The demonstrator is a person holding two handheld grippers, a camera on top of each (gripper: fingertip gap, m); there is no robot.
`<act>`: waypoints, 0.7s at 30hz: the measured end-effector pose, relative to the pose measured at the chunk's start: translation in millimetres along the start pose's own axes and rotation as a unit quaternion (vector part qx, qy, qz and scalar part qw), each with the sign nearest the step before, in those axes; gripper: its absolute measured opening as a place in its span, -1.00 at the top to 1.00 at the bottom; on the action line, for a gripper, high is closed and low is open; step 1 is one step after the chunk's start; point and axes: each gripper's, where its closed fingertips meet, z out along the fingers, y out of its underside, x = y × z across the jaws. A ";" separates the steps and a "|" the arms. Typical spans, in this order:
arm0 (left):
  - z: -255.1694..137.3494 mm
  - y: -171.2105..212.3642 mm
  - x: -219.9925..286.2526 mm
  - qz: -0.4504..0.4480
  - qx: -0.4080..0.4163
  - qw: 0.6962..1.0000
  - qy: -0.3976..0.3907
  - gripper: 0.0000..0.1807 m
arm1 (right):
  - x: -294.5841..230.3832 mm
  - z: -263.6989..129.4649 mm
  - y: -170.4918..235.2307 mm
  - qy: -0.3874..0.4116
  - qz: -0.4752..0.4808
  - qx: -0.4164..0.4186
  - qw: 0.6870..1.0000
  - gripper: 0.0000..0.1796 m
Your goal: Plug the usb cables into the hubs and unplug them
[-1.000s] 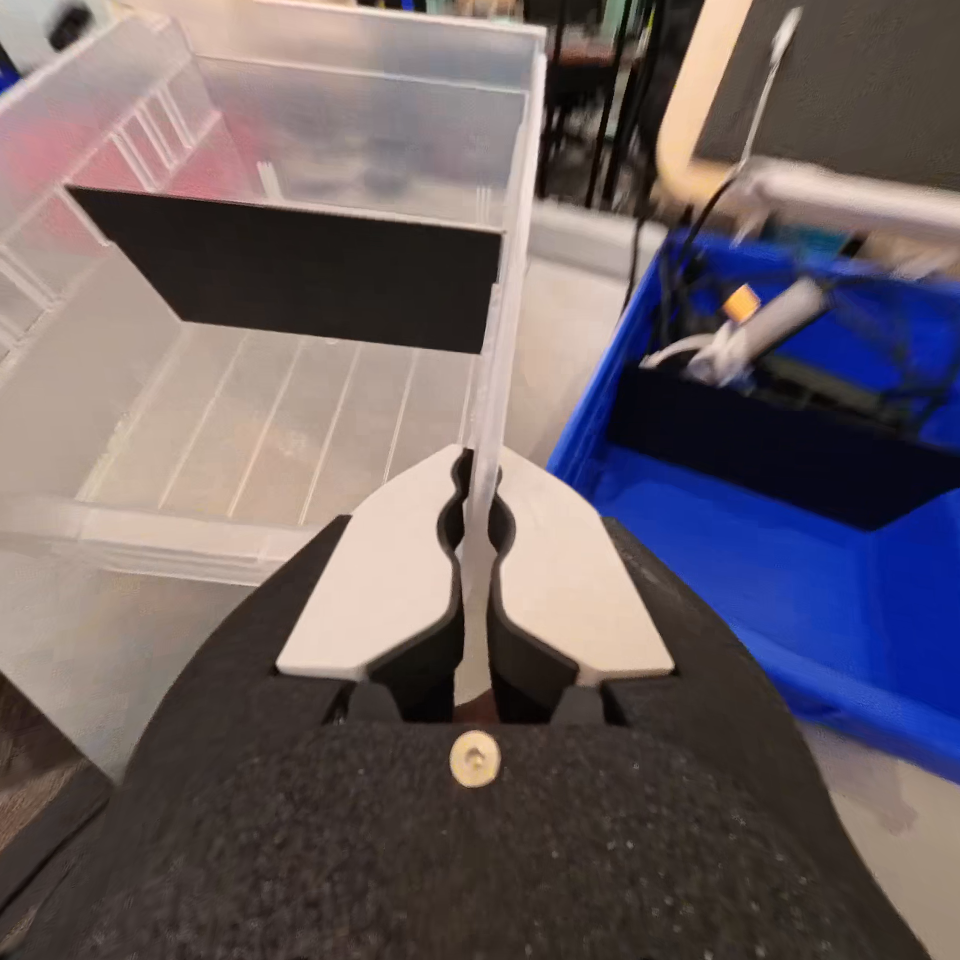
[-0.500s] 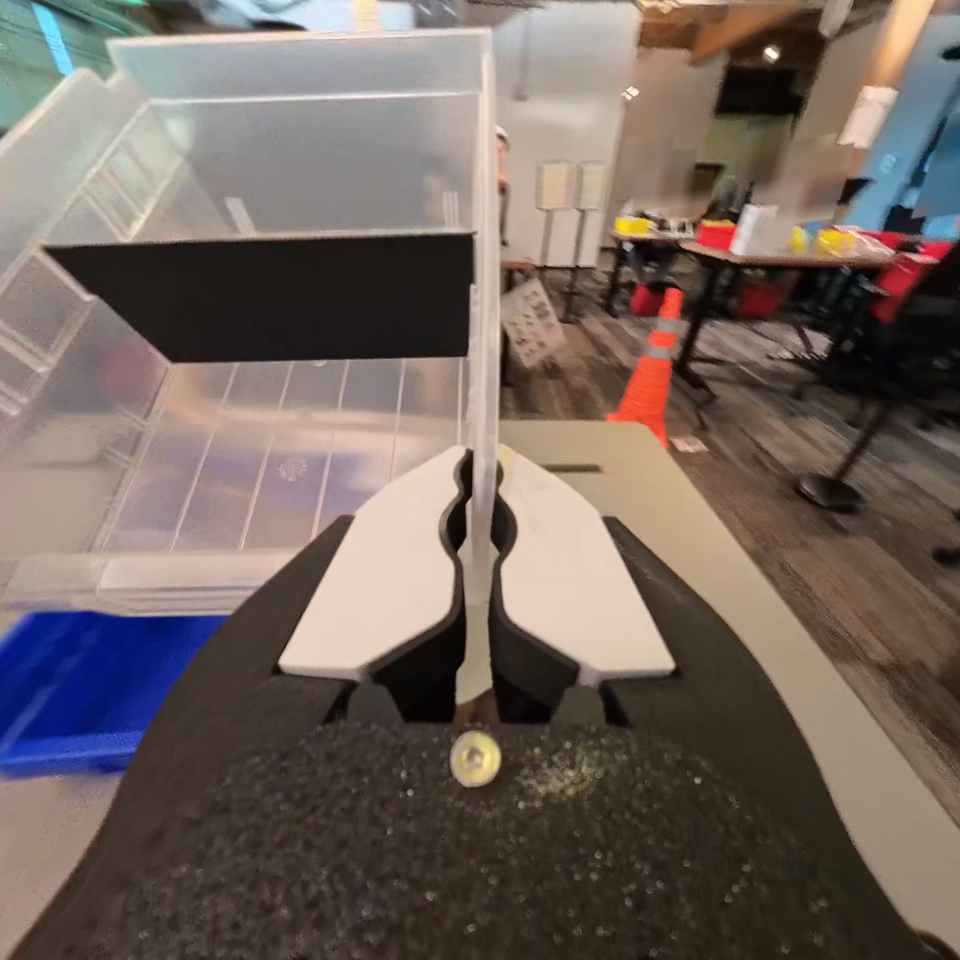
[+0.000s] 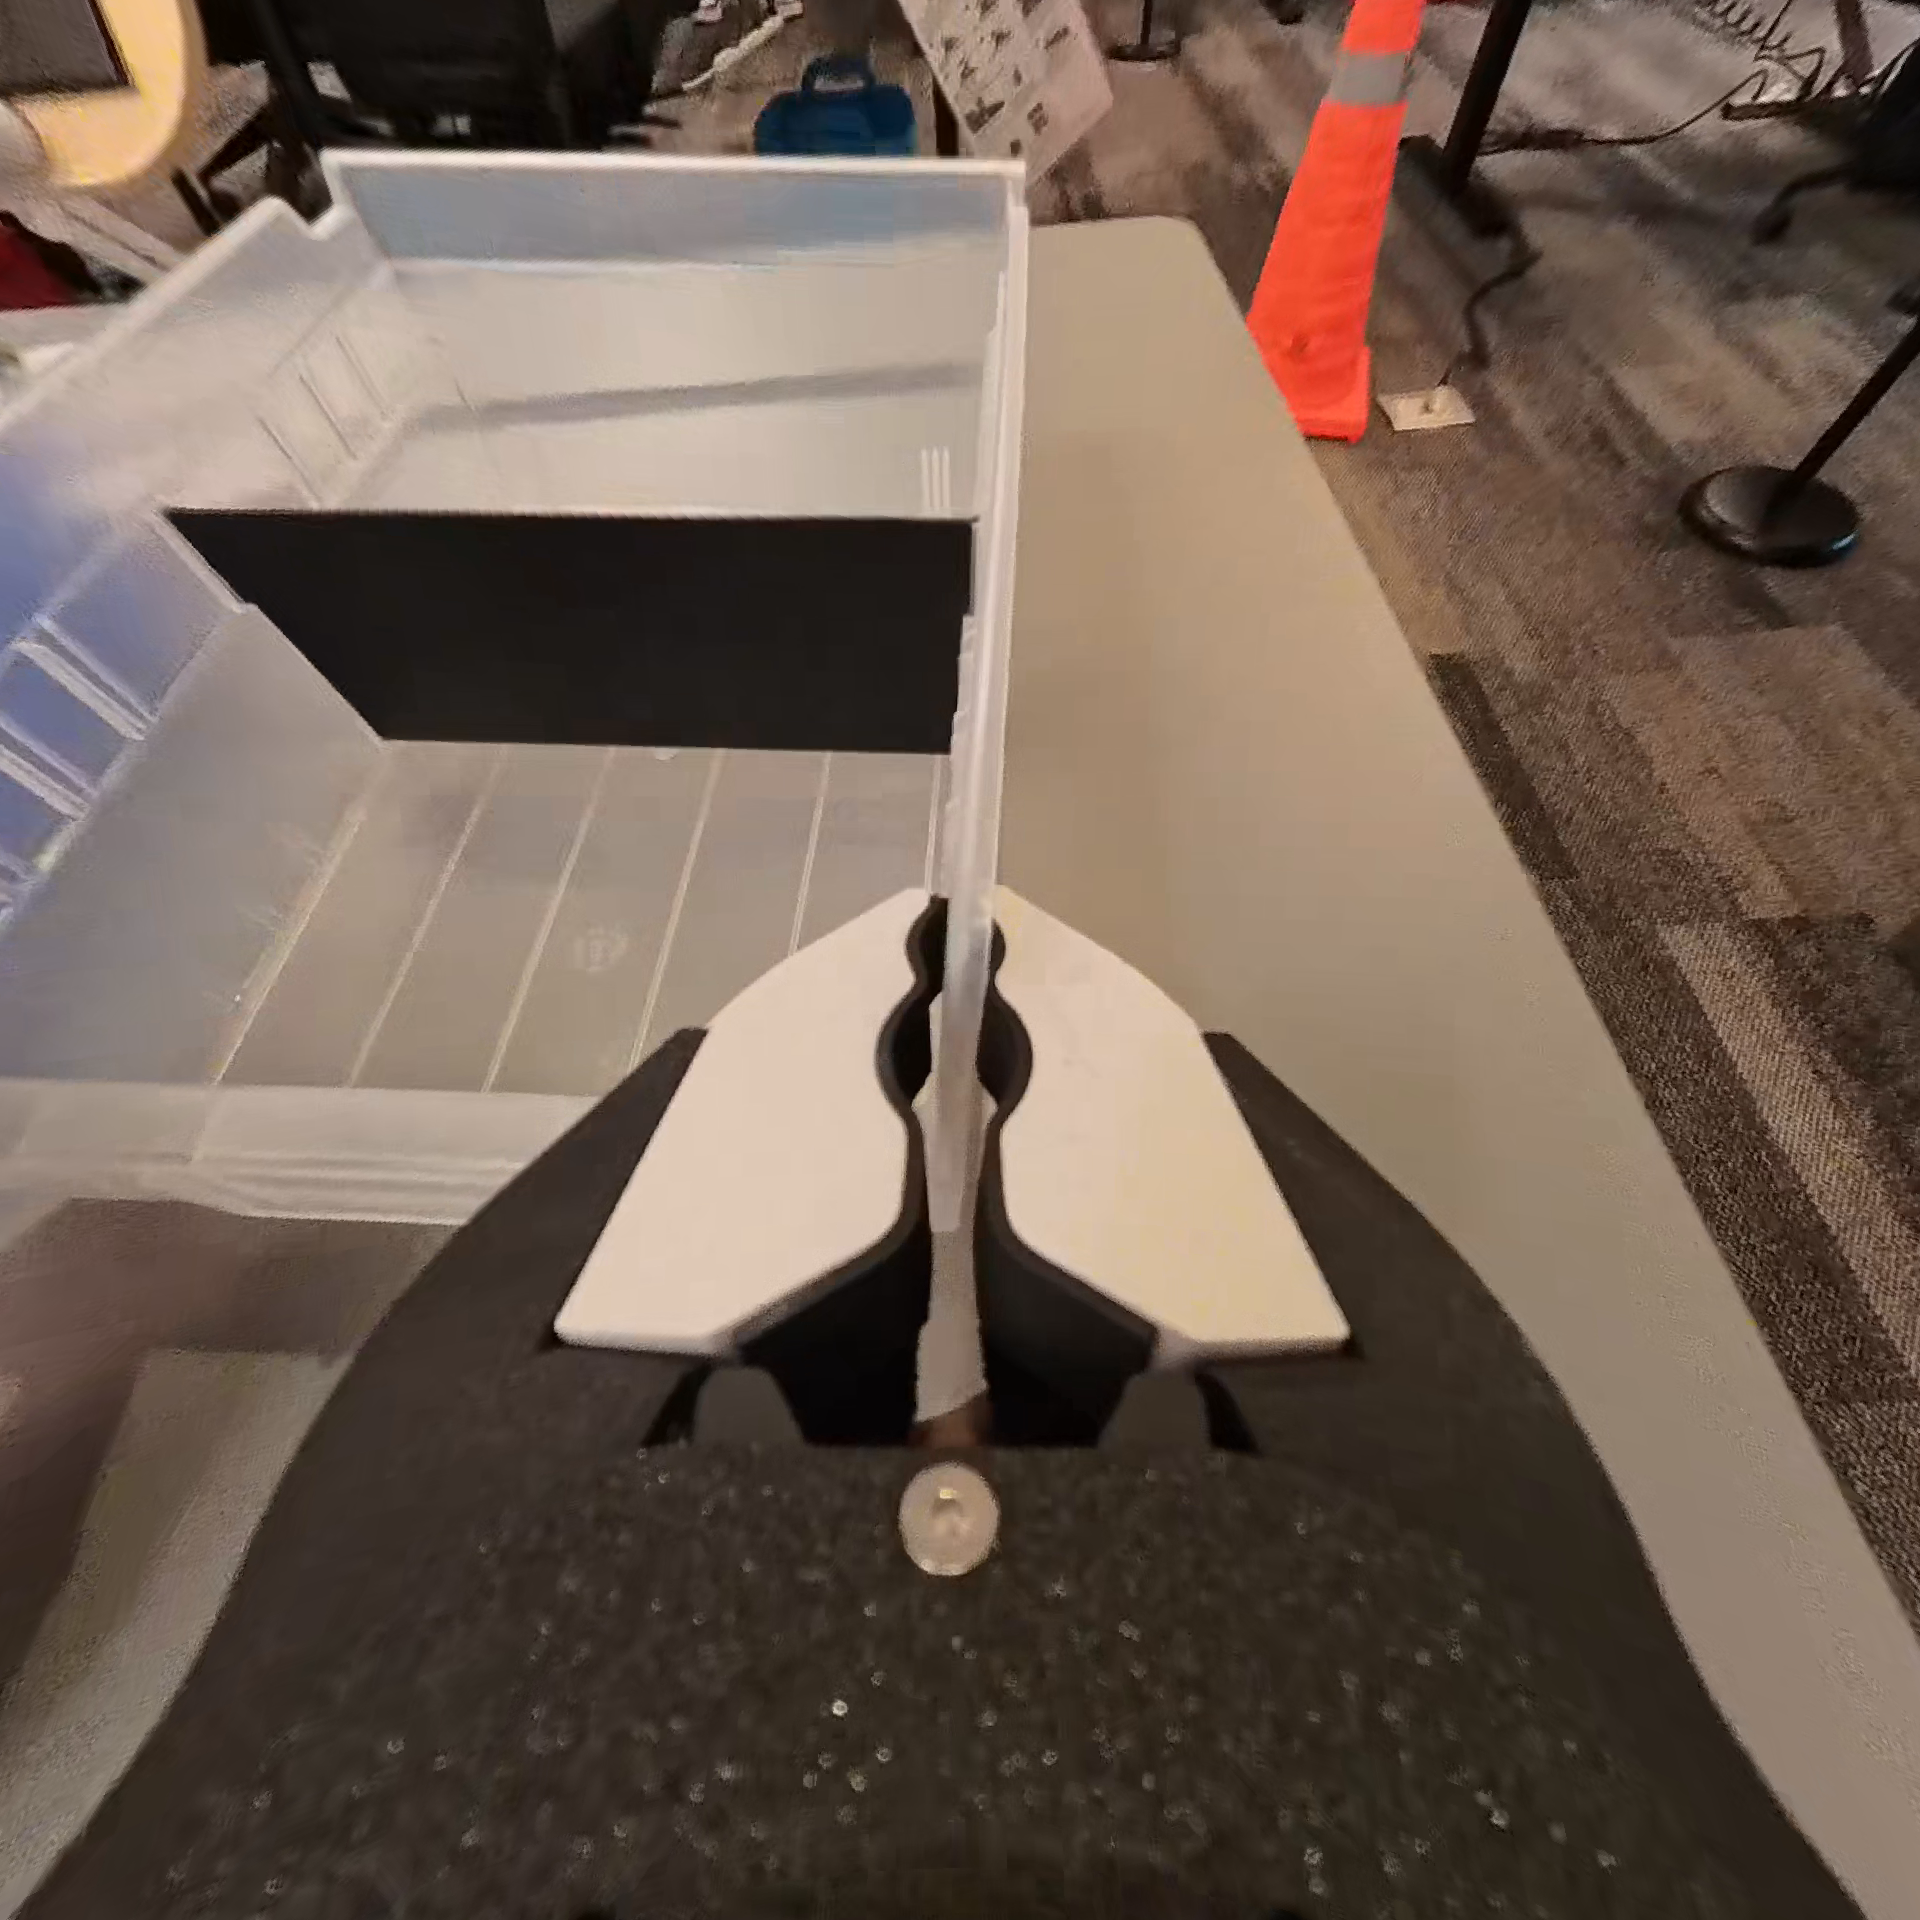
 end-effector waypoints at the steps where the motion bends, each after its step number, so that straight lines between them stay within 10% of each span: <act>1: 3.1 3.2 -1.9 -0.001 -0.002 1.000 -0.002 0.94 | -1.4 4.5 0.9 0.001 -0.004 -0.002 1.000 0.97; 14: -48.0 -23.0 -6.0 -0.138 0.037 0.978 0.151 0.70 | 11.5 16.4 -7.6 0.020 0.029 0.006 0.999 0.79; 21: -134.7 -21.6 -189.4 -0.104 0.106 0.988 0.045 0.65 | -68.2 -62.9 -91.1 0.005 -0.103 0.171 0.980 0.77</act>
